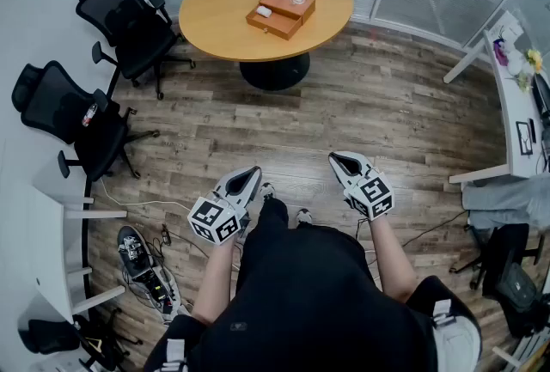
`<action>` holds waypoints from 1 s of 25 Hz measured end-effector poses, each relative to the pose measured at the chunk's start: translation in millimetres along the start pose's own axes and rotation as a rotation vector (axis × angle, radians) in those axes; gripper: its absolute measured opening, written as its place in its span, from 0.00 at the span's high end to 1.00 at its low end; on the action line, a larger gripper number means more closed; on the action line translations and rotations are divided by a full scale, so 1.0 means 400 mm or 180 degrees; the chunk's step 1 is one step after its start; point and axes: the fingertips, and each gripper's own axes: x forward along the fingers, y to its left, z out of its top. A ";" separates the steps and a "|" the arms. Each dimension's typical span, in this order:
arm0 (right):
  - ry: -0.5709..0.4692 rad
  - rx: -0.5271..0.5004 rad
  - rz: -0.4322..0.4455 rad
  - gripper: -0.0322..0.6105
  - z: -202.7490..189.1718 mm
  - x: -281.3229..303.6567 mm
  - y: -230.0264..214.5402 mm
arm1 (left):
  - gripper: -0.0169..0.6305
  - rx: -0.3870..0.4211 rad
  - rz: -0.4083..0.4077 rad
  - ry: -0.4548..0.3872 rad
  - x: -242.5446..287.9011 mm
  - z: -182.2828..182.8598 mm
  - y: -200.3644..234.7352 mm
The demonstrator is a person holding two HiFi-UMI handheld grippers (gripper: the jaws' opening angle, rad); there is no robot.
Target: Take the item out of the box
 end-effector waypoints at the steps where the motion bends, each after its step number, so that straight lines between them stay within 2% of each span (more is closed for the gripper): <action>1: 0.0000 -0.0014 0.0008 0.94 0.005 0.007 -0.001 | 0.96 0.0001 0.0008 -0.0005 0.000 0.003 0.009; 16: 0.0089 -0.0153 -0.0012 0.94 0.053 0.124 0.004 | 0.96 -0.0094 0.0002 -0.0003 -0.011 0.029 0.143; 25: 0.0060 -0.0005 -0.0146 0.94 0.094 0.189 -0.027 | 0.96 -0.0093 -0.0147 -0.0034 0.038 0.080 0.241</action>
